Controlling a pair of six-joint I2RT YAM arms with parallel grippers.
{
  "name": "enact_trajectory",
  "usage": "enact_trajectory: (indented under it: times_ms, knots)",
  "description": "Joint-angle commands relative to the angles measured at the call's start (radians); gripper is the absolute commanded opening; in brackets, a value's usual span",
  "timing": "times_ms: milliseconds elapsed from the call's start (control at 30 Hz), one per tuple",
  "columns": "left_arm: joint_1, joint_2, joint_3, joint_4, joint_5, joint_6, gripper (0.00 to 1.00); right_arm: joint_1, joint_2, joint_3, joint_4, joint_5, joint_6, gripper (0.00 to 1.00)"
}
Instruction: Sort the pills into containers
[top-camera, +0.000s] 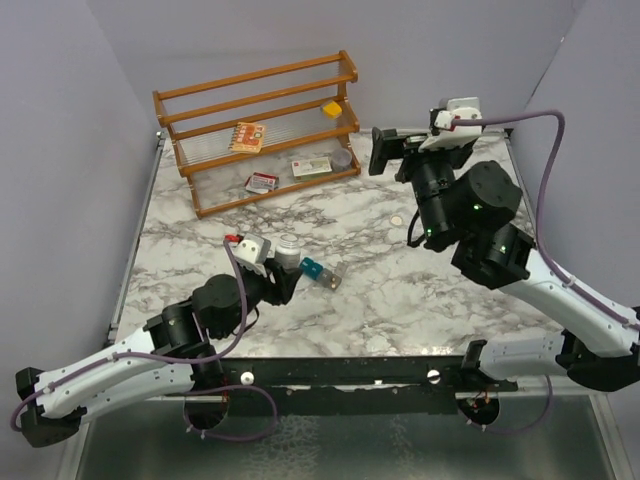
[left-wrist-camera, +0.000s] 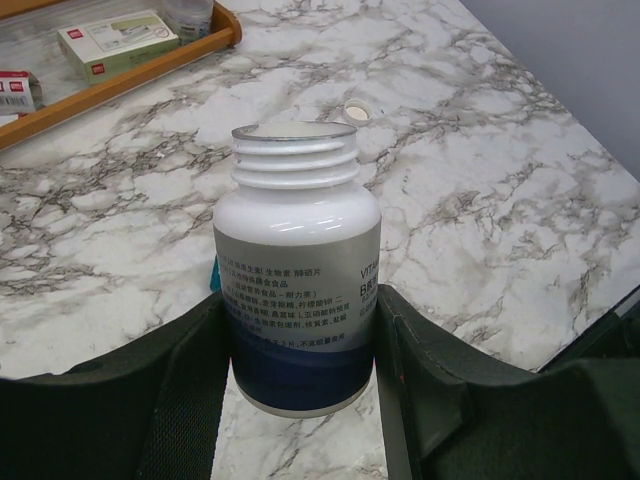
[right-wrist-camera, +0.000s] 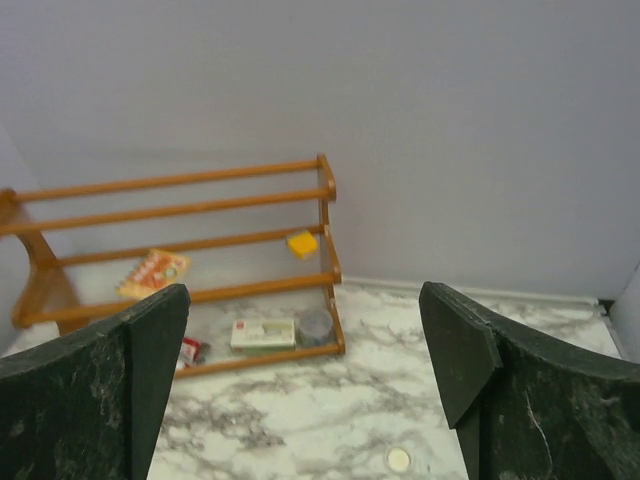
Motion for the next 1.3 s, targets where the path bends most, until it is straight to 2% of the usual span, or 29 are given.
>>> enact_trajectory:
  times_ms: [0, 100, 333, 400, 767, 1100, 1267]
  knots:
    - [-0.003, 0.029, 0.000, 0.046, 0.046, -0.019, 0.00, -0.143, -0.026, -0.134, -0.326, -0.226, 0.329, 1.00]
    - [-0.003, 0.034, -0.001, 0.051, 0.061, -0.023, 0.00, -0.305, -0.041, -0.265, -0.356, -0.379, 0.411, 1.00]
    - [-0.003, 0.012, -0.018, 0.053, 0.072, -0.021, 0.00, -0.659, -0.040, -0.592, -0.174, -0.770, 0.488, 1.00]
    - [-0.003, 0.007, -0.025, 0.062, 0.072, -0.018, 0.00, -0.718, -0.006, -0.647, -0.123, -0.846, 0.510, 1.00]
    - [-0.003, 0.030, -0.044, 0.096, 0.071, -0.015, 0.00, -0.735, 0.174, -0.791, 0.094, -0.902, 0.551, 1.00]
    - [-0.002, 0.036, -0.044, 0.100, 0.067, -0.005, 0.00, -0.736, 0.330, -0.821, 0.232, -0.764, 0.543, 1.00]
    - [-0.003, 0.049, -0.042, 0.101, 0.060, -0.001, 0.00, -0.737, 0.415, -0.783, 0.252, -0.719, 0.534, 1.00]
